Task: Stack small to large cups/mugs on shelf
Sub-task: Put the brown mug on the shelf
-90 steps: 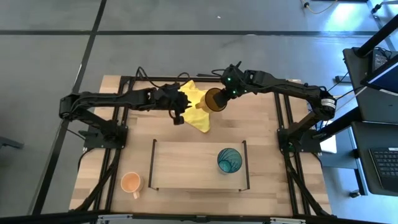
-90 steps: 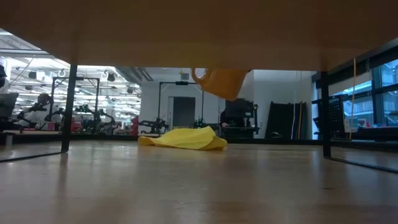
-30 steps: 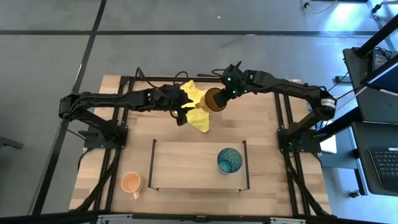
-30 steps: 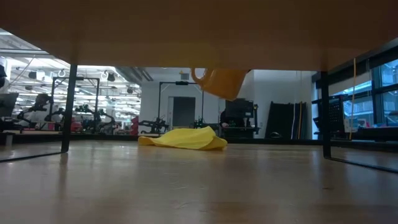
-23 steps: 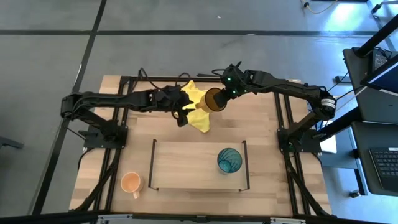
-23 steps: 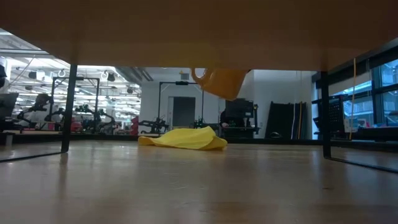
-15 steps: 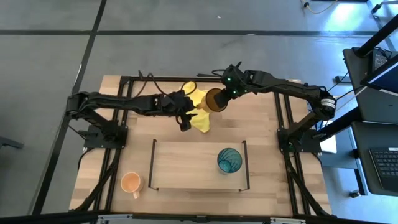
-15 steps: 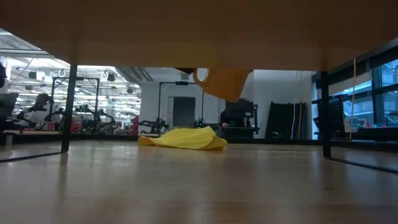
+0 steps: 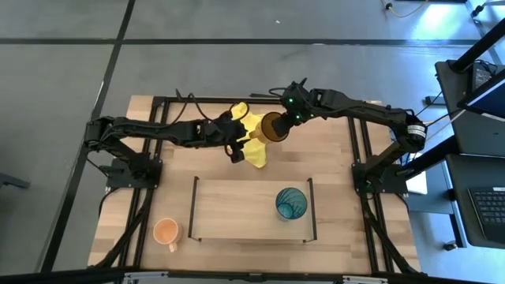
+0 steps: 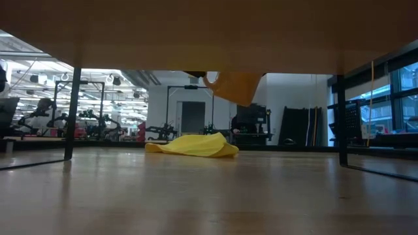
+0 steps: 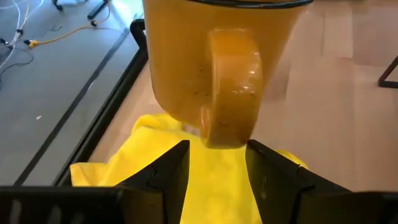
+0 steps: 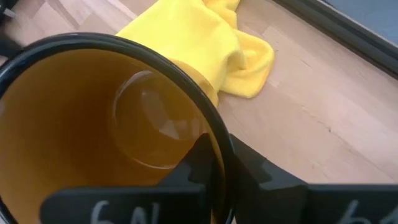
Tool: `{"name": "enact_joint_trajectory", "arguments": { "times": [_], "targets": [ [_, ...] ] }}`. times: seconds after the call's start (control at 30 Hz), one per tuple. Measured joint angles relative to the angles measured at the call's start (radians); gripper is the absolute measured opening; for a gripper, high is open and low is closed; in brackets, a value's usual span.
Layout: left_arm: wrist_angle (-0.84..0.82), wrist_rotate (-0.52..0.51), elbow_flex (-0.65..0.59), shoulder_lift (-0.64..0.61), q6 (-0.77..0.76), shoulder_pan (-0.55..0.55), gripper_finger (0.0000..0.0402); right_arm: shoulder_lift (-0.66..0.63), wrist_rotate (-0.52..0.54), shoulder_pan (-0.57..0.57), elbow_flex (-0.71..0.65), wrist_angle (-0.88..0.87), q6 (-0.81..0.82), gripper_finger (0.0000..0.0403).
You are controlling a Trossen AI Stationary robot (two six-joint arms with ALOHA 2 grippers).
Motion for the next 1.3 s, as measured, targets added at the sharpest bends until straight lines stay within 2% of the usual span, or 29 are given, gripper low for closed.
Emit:
{"name": "enact_joint_trajectory", "arguments": {
  "times": [0.17,0.83,1.03,1.17,1.3],
  "targets": [
    [0.007,-0.013,0.0,0.0,-0.008,0.009,0.0152,0.0,0.004,-0.002,0.0,0.003,-0.015,0.0025],
    [0.074,0.022,0.0,0.0,-0.017,0.024,0.0151,0.0,0.006,-0.003,0.0,0.008,0.002,0.0032],
    [0.132,0.057,0.001,0.057,0.008,0.021,0.0151,0.0,-0.004,-0.002,0.0,0.023,0.005,0.0029],
    [0.142,0.054,0.001,0.079,0.008,0.018,0.0151,0.0,-0.007,-0.002,0.0,0.021,0.007,0.0035],
    [0.149,-0.003,0.001,0.076,0.034,0.016,0.0151,0.0,-0.006,-0.002,0.0,0.024,0.008,0.0026]
  ]
}}
